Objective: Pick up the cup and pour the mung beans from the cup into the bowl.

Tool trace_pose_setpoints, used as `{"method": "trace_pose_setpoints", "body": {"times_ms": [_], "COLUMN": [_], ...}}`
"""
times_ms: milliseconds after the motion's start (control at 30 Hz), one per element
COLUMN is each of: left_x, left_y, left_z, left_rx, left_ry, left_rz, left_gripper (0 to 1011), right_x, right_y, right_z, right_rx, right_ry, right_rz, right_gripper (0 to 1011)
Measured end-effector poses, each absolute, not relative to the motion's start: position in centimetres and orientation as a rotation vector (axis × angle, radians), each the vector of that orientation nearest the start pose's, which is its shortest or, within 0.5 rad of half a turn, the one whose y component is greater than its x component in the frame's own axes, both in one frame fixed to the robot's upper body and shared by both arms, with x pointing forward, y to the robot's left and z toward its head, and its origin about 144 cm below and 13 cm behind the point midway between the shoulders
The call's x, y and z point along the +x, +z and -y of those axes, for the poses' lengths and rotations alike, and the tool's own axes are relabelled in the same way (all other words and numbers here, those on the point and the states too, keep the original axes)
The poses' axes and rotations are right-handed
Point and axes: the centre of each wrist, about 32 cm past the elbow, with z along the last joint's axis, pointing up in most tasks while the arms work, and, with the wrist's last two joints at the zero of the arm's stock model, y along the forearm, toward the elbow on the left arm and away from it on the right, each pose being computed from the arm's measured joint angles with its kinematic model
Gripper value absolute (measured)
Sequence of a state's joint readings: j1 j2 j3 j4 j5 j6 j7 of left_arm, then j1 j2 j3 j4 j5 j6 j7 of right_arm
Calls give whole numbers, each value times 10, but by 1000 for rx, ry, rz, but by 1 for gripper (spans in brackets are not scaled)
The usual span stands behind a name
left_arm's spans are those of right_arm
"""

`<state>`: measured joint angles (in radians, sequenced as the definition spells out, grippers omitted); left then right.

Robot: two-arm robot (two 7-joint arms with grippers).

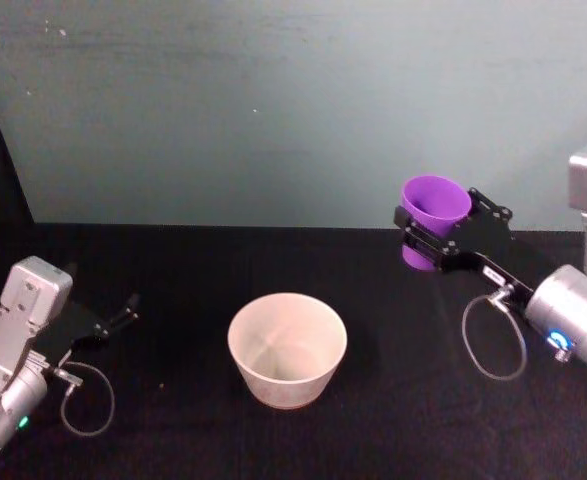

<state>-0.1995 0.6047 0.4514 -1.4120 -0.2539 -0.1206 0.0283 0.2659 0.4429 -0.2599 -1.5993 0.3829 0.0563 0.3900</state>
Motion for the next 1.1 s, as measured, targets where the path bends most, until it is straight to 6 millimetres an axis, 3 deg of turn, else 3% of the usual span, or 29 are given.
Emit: {"method": "trace_pose_setpoints", "body": {"times_ms": [233,467,1100], "left_x": [489,489,489], "left_y": [1140,1140,1140], "left_z": [-310,-310,-310], "left_rx": [304,304,305], "left_ry": [1248,1248,1248], "left_rz": [285,285,285], "left_gripper": [1000,1000,1000], "right_x": [534,547,537], "right_y": [1233,1230,1237], "right_z": [265,243,211], "right_rx": [-53,-210,-601], "right_ry": [-917,-872,-803], "right_rz": [211,347,734], "right_gripper": [736,736,736]}}
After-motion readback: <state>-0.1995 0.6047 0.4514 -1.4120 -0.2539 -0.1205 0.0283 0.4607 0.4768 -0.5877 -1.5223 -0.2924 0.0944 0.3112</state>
